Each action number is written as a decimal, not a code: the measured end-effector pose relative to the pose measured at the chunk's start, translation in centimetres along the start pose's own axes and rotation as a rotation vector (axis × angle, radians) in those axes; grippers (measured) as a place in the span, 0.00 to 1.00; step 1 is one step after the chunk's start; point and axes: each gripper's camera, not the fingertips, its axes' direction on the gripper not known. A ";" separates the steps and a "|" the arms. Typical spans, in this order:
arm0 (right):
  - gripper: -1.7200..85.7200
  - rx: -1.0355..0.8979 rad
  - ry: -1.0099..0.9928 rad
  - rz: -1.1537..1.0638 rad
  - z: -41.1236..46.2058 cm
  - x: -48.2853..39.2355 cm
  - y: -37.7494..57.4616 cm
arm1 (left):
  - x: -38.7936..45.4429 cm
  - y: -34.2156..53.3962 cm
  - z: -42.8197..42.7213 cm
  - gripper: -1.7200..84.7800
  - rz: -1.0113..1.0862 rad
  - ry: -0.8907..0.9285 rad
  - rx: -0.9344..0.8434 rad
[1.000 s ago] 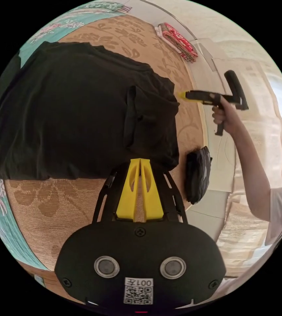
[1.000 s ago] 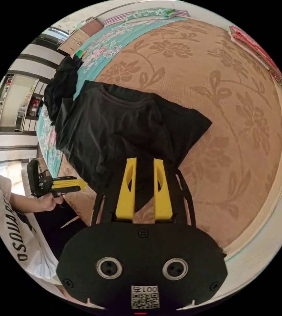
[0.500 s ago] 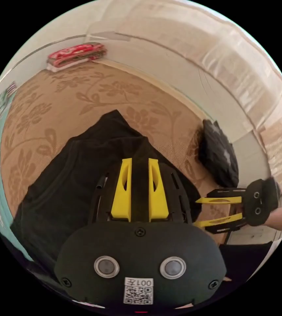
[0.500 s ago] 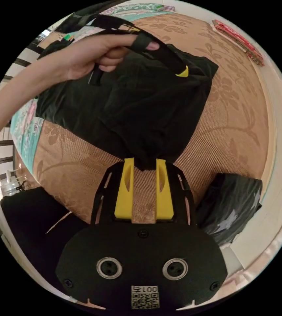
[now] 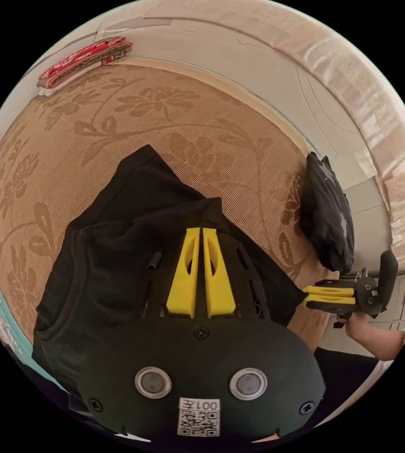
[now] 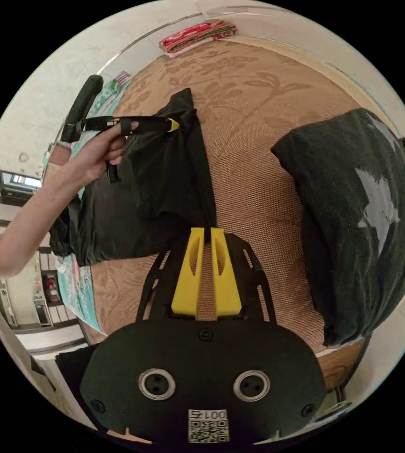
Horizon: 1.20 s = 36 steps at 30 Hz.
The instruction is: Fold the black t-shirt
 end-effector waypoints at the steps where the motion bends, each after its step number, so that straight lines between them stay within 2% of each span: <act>1: 0.07 -0.008 0.083 -0.083 0.3 -1.3 0.6 | 0.0 -0.4 -0.6 0.01 -0.009 0.009 0.013; 4: 0.10 -0.053 0.234 -0.251 2.0 -4.3 1.8 | -0.7 -1.2 -2.4 0.01 -0.068 0.061 0.066; 8: 0.11 -0.095 0.275 -0.324 5.6 -5.9 3.2 | -1.0 -3.0 -4.3 0.04 -0.067 0.109 0.123; 11: 0.07 -0.098 0.369 -0.322 7.8 -6.4 4.5 | -0.1 -6.1 -4.0 0.06 0.044 0.078 0.034; 15: 0.05 -0.007 0.381 -0.310 7.9 -6.8 7.1 | 0.8 -9.9 -3.3 0.02 0.125 0.032 -0.097; 18: 0.04 0.058 0.398 -0.328 7.9 -7.1 9.8 | -0.3 -11.3 -5.0 0.01 0.030 0.113 -0.024; 22: 0.03 0.067 0.390 -0.298 9.4 -6.3 11.9 | -1.5 -12.3 -5.5 0.01 -0.074 0.194 -0.010; 26: 0.03 0.068 0.318 -0.132 11.0 -4.1 12.6 | -1.3 -13.3 -5.5 0.01 -0.075 0.200 0.000; 30: 0.03 0.036 0.309 -0.080 12.5 -3.5 13.5 | -1.4 -14.1 -5.6 0.01 -0.097 0.228 -0.010; 34: 0.03 0.017 0.298 -0.062 12.7 -3.4 14.1 | -3.3 -12.7 -8.0 0.01 -0.239 0.382 0.133; 36: 0.02 0.005 0.388 -0.083 12.7 -3.7 14.4 | -3.8 -11.8 -9.3 0.01 -0.282 0.362 0.193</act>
